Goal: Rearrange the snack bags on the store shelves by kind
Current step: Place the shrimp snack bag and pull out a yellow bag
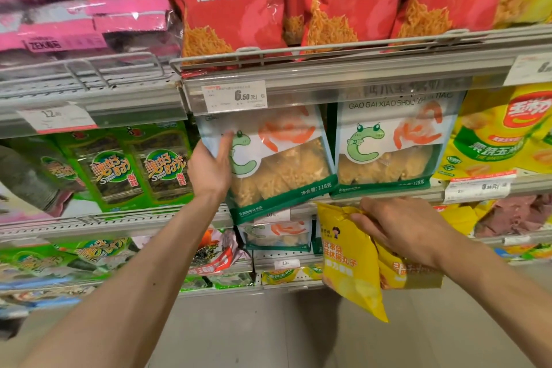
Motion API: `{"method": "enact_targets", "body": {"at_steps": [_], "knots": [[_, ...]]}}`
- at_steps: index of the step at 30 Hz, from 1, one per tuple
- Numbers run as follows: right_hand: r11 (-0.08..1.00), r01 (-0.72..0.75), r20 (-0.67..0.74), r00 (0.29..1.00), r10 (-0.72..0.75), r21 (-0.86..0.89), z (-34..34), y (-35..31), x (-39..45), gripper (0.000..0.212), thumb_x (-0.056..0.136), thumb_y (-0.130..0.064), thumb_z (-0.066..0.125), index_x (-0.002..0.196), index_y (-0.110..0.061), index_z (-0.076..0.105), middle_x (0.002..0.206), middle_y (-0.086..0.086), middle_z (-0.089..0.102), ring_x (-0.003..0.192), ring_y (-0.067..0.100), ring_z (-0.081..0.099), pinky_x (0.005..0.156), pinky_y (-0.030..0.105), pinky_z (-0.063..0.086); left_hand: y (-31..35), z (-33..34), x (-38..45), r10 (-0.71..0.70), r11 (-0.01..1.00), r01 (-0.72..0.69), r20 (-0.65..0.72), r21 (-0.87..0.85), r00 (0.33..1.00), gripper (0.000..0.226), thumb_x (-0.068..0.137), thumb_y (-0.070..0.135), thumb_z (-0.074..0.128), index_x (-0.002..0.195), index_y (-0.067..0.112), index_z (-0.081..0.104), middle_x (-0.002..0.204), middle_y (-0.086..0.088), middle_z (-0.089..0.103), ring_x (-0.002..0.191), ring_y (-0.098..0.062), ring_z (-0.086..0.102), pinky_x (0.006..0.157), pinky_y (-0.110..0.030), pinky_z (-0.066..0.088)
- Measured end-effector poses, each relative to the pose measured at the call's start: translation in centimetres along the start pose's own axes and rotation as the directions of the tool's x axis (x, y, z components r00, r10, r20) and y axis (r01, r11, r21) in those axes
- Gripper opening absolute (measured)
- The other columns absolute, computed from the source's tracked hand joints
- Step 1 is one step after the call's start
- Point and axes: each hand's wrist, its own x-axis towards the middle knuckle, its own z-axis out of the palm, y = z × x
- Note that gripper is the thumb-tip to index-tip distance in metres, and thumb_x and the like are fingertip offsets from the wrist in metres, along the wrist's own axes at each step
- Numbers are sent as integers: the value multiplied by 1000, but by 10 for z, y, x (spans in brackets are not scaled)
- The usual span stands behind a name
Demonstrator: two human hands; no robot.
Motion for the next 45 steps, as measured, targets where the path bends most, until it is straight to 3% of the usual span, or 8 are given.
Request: {"method": "enact_targets", "body": {"at_steps": [7, 14, 19, 25, 30, 38, 42, 45], "knots": [[1000, 23, -55, 998, -22, 12, 12, -19, 38, 35, 105, -56, 26, 90, -27, 39, 98, 0, 70, 90, 28, 67, 62, 35, 37, -11, 4, -3, 47, 997, -37, 168, -62, 985, 53, 93, 57, 66, 131, 19, 58, 119, 4, 68, 114, -21, 66, 100, -36, 52], [999, -4, -92, 996, 8, 49, 19, -21, 51, 35, 105, -57, 26, 88, -27, 36, 92, 1, 70, 84, 30, 68, 61, 36, 40, -48, -19, -26, 50, 979, -136, 473, 149, 880, 104, 63, 42, 98, 142, 24, 32, 134, 11, 56, 122, -14, 56, 101, -31, 47], [999, 3, -85, 996, -1, 34, 22, -23, 52, 37, 104, -59, 25, 88, -28, 37, 91, -2, 69, 84, 29, 68, 63, 37, 45, -53, -5, -21, 87, 952, -180, 347, 246, 934, 82, 74, 38, 92, 134, 16, 42, 133, -4, 66, 119, -29, 65, 93, -38, 55], [999, -22, -68, 997, 25, 45, 27, -26, 55, 35, 105, -57, 27, 89, -28, 38, 93, -1, 70, 88, 30, 68, 62, 35, 39, -50, 8, -11, 119, 945, -199, 293, 260, 949, 74, 76, 34, 91, 130, 13, 44, 134, -10, 66, 122, -32, 64, 98, -42, 54], [998, -51, -64, 997, 53, 41, 29, -20, 60, 34, 105, -56, 27, 90, -29, 38, 92, -2, 69, 86, 28, 68, 61, 34, 39, -53, 14, -11, 87, 939, -176, 290, 297, 953, 64, 80, 37, 88, 115, 18, 38, 111, -5, 66, 108, -32, 68, 85, -39, 52], [998, -44, -57, 997, 47, 51, 34, -18, 57, 35, 105, -58, 27, 91, -29, 40, 88, -3, 68, 82, 25, 67, 63, 37, 49, -52, 6, -11, 75, 966, -150, 324, 212, 943, 89, 81, 59, 79, 145, 14, 36, 138, -5, 65, 118, -29, 66, 98, -42, 56], [997, -23, -65, 998, 27, 69, 36, -18, 56, 36, 104, -58, 27, 89, -29, 40, 86, -3, 67, 81, 27, 66, 61, 37, 46, -48, 15, -3, 52, 971, -128, 345, 201, 937, 75, 85, 58, 76, 138, 14, 46, 136, -2, 66, 121, -25, 65, 97, -34, 52], [997, -21, -56, 998, 25, 69, 35, -19, 55, 37, 104, -59, 25, 89, -29, 40, 88, -3, 67, 82, 26, 66, 61, 37, 42, -55, 4, -12, 41, 989, -84, 308, 126, 951, 85, 80, 60, 80, 143, 15, 45, 139, -1, 63, 122, -20, 62, 99, -33, 51]]}}
